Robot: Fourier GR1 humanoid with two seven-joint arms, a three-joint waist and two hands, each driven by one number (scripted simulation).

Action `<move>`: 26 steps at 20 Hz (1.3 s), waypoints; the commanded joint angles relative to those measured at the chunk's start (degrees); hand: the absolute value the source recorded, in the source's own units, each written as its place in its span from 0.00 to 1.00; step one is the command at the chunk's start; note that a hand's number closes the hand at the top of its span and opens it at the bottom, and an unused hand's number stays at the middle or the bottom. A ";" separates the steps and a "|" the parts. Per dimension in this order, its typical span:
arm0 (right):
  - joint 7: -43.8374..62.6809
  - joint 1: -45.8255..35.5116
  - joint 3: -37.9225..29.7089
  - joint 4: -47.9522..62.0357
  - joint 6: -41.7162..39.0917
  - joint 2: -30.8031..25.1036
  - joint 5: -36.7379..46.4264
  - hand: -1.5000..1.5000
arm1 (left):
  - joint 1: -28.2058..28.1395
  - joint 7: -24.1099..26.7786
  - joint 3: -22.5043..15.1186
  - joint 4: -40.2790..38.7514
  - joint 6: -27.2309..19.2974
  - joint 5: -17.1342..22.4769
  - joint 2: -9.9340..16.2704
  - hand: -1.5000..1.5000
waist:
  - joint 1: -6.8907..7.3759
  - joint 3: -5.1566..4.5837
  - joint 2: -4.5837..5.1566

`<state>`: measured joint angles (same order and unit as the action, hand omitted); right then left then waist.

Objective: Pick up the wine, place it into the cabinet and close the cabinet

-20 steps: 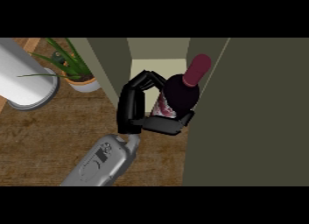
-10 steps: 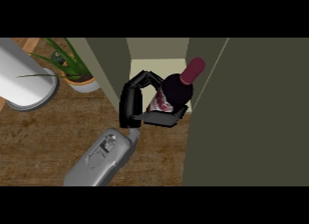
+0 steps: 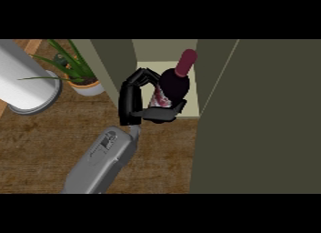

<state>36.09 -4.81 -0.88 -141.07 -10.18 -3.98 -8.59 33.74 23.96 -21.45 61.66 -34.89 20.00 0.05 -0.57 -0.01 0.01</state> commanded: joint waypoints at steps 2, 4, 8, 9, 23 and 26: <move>-0.14 0.02 2.65 -1.97 0.99 2.31 -1.95 0.00 | 2.53 -1.40 4.77 -3.04 4.74 0.66 2.06 1.00 | 0.25 0.00 0.01; 2.25 0.96 2.94 -4.33 1.01 1.75 -2.87 0.00 | 5.18 1.15 5.95 -8.79 6.38 1.15 -0.03 1.00 | -0.11 0.00 0.06; -2.05 -1.75 0.67 2.23 0.72 1.95 -2.84 0.00 | 9.98 0.30 6.43 -13.42 6.90 4.08 -0.04 1.00 | -0.11 0.01 0.14; 2.24 -2.78 -0.54 -1.73 0.69 0.05 -5.49 0.00 | 9.99 2.50 6.69 -15.36 6.76 5.38 -0.04 1.00 | -0.36 -0.01 0.14; 2.01 1.53 0.67 -4.56 -0.81 0.61 -6.11 0.00 | 21.09 8.63 10.05 -30.97 2.75 4.12 -0.03 1.00 | -1.57 0.00 0.29; -2.42 4.00 2.42 -2.24 -1.43 2.83 -3.85 0.00 | 25.87 10.77 15.31 -35.58 5.50 3.25 0.56 1.00 | -1.50 0.02 0.46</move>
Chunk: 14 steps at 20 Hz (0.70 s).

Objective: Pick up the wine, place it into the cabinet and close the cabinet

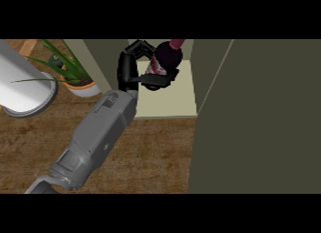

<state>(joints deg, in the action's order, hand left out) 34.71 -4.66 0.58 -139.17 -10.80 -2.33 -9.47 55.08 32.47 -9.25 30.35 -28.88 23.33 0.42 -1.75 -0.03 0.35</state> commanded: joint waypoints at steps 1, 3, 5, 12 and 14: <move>3.63 2.00 -1.67 -6.75 -0.65 -1.24 -7.10 0.00 | 4.17 3.46 3.50 -6.38 -0.01 -0.28 0.37 1.00 | -0.60 0.02 0.16; -0.85 3.26 0.49 -3.78 -1.21 0.50 -3.40 0.00 | 4.44 5.55 4.20 -8.92 -0.48 -0.75 -0.39 1.00 | -0.27 0.03 0.16; 3.12 -2.85 0.05 -3.31 1.08 -0.37 -2.82 0.00 | 6.85 6.47 5.08 -11.08 -0.35 -0.03 -0.25 1.00 | -0.42 -0.02 0.32; 1.82 1.26 0.94 -4.12 -0.96 0.19 -4.59 0.00 | 8.41 6.70 8.28 -14.23 1.43 4.44 -0.41 1.00 | -1.03 0.00 0.39; 1.48 1.56 -1.23 -4.35 -1.57 -0.63 -6.47 0.00 | 8.58 6.94 10.06 -15.47 2.88 5.68 -0.42 1.00 | -1.45 0.01 0.55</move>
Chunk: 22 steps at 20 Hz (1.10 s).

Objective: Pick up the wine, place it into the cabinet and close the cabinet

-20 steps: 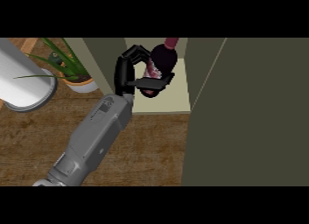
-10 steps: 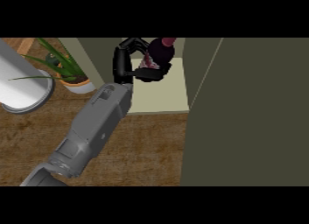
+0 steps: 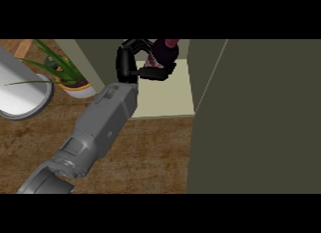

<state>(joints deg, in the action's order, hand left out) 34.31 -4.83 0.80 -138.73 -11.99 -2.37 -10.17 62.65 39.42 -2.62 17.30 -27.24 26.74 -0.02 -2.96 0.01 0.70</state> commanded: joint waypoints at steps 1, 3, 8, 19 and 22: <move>2.88 2.34 -1.60 -5.70 0.44 -0.06 -6.22 0.00 | 0.15 -1.19 3.94 -1.89 3.02 2.98 0.76 1.00 | 0.23 -0.03 -0.05; 2.99 0.65 0.77 -5.54 0.93 0.63 -3.86 0.00 | 0.60 1.61 5.17 -3.81 3.82 3.31 0.37 1.00 | -0.52 -0.08 0.37; 3.45 -0.50 0.46 -4.92 2.04 0.38 -3.13 0.00 | 1.10 2.39 5.68 -5.87 4.53 4.22 0.42 1.00 | -0.22 -0.07 0.29; 0.71 2.42 2.90 -5.60 0.45 0.80 -1.95 0.00 | 0.58 5.12 5.23 -10.28 3.68 1.73 2.07 0.00 | -0.59 -0.06 0.39; 1.49 -2.26 2.86 -2.97 2.68 1.56 -0.84 0.00 | 2.44 4.48 4.75 -11.36 1.05 0.80 1.16 0.00 | -0.51 -0.08 0.55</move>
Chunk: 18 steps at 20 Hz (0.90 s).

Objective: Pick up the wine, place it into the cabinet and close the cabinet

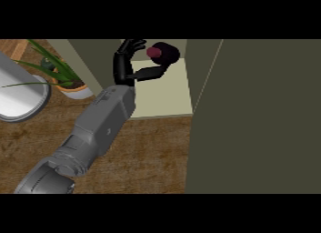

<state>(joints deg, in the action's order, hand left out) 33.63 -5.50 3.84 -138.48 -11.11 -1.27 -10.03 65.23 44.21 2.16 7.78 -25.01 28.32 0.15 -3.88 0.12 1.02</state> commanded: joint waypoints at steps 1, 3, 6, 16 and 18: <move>1.40 2.08 3.02 -4.29 1.22 1.20 0.91 0.00 | -1.67 1.05 -0.08 -2.12 -1.22 -1.02 0.87 0.00 | 0.25 -0.19 0.17; 1.45 0.11 -2.03 -3.19 0.29 -1.06 -2.58 0.00 | -1.22 0.87 0.33 -2.59 -1.31 -0.94 1.90 0.00 | -0.57 -0.18 0.62; -0.17 2.35 0.01 -3.02 -0.44 -0.09 -1.42 0.00 | 1.37 -2.07 -0.49 -3.48 -3.58 -2.14 1.84 0.00 | -0.39 -0.15 0.41; 0.30 -0.38 0.87 -1.89 0.73 -0.05 -0.08 0.00 | -3.65 3.72 0.39 -2.84 -3.42 -2.32 0.72 0.00 | -0.40 -0.23 0.67; -0.15 0.80 1.31 -2.56 0.11 0.25 -1.46 0.00 | -3.27 3.60 1.27 -2.69 -3.29 -1.70 1.28 0.00 | -0.90 -0.23 0.81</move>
<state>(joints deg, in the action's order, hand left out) 32.73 -5.62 4.45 -138.23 -10.98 -1.31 -9.76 63.22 46.67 2.32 5.22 -29.04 25.97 0.01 -4.65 0.08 1.47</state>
